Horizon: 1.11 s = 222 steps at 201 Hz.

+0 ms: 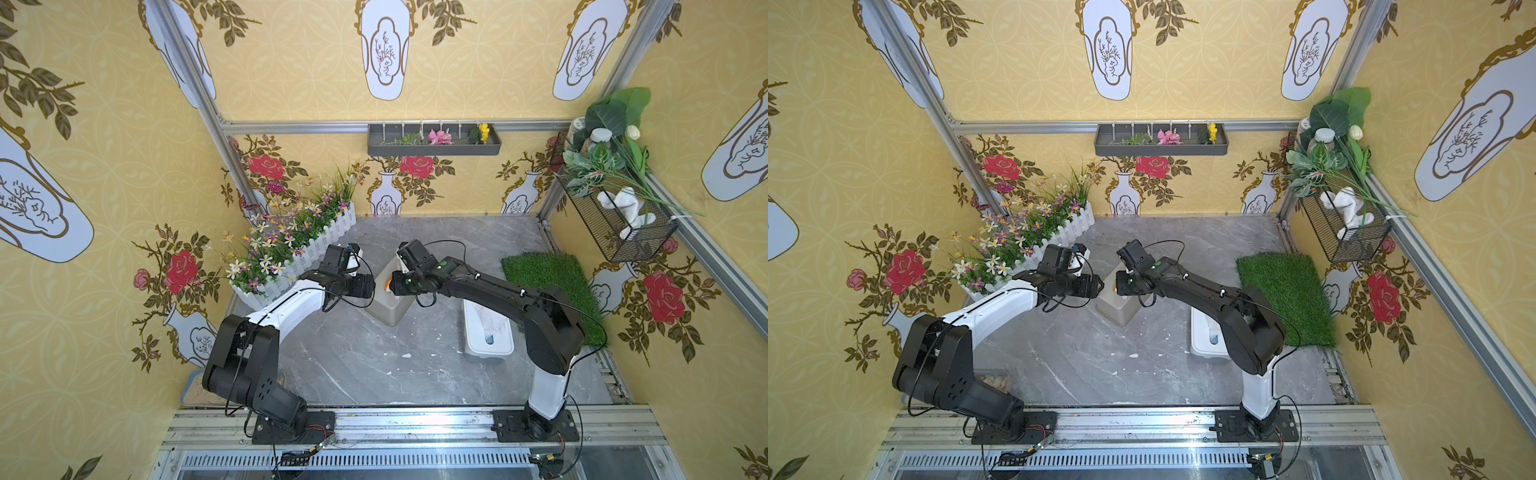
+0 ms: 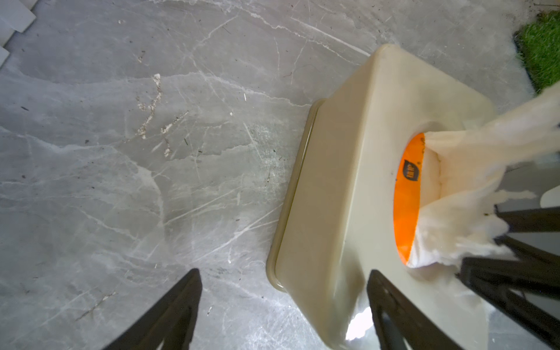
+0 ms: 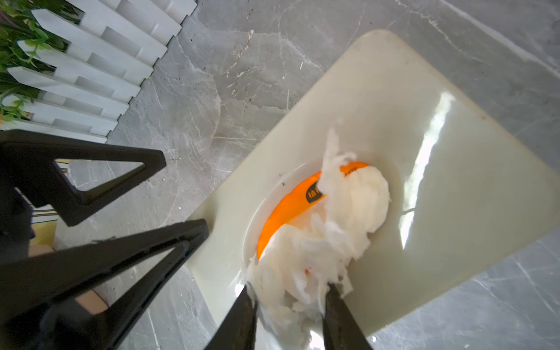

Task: Put the tissue paper into the tissue box
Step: Pull the paper towel from the tissue box.

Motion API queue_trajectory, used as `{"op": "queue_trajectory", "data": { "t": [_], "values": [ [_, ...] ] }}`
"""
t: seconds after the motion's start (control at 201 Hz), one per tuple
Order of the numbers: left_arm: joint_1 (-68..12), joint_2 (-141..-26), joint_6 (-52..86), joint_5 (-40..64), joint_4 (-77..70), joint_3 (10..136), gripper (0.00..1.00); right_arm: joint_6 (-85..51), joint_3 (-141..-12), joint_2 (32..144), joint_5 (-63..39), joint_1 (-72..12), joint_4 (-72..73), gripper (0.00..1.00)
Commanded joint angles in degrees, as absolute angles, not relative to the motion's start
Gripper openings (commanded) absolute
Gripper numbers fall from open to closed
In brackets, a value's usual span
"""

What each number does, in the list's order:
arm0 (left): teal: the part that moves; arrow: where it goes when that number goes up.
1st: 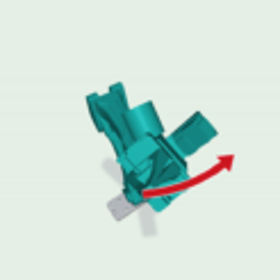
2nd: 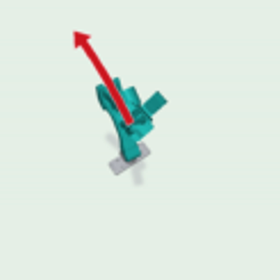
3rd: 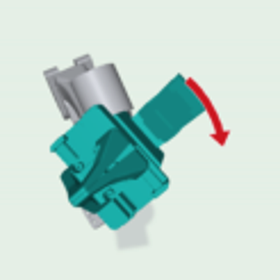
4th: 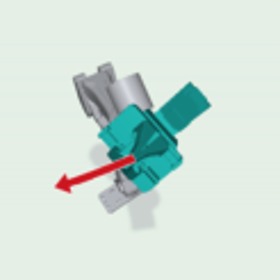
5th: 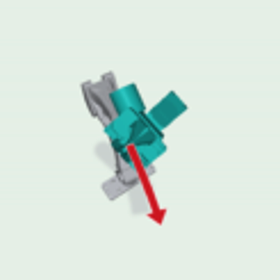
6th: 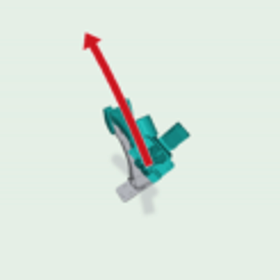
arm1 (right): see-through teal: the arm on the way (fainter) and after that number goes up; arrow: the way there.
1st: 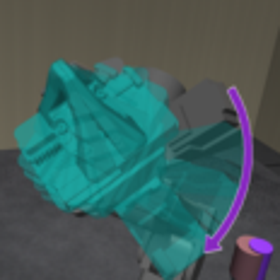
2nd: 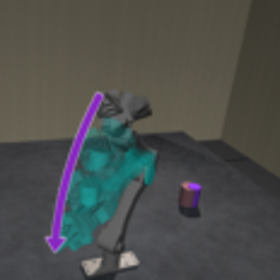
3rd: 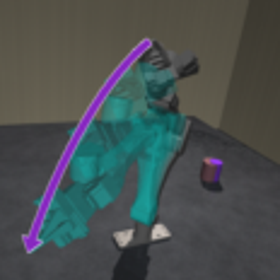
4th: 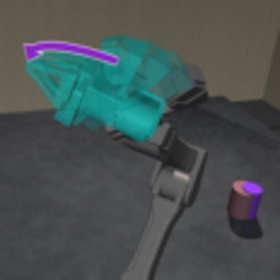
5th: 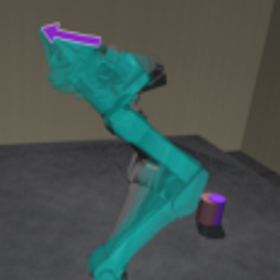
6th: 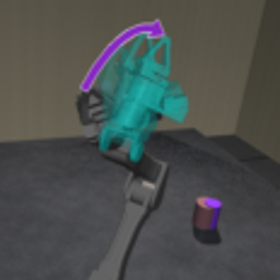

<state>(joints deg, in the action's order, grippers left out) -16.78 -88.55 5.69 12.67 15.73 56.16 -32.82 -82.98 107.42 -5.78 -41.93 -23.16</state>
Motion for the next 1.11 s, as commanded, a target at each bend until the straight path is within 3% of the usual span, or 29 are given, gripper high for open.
{"op": "queue_trajectory", "data": {
  "t": [0.0,0.144,0.348,0.438,1.1],
  "values": [
    [-16.8,-88.9,6.2,14.4,14.6,55.3,0.87,-34.6,-83.0,108.2,-7.8,-41.2,-19.4,0.36],
    [-17.5,-88.7,6.4,14.8,14.6,54.5,0.85,-34.9,-84.3,109.5,-8.1,-41.0,-20.8,0.32],
    [-19.5,-88.1,7.2,15.3,14.8,53.4,0.83,-35.4,-85.5,110.4,-10.2,-40.9,-21.3,0.07],
    [-21.5,-87.6,7.2,14.0,15.3,52.7,0.82,-35.7,-85.6,110.1,-10.9,-40.8,-20.9,0.0],
    [-25.9,-87.7,8.5,11.1,16.3,50.5,0.82,-42.4,-82.6,104.8,-17.8,-38.0,-12.5,0.0]
  ]
}}
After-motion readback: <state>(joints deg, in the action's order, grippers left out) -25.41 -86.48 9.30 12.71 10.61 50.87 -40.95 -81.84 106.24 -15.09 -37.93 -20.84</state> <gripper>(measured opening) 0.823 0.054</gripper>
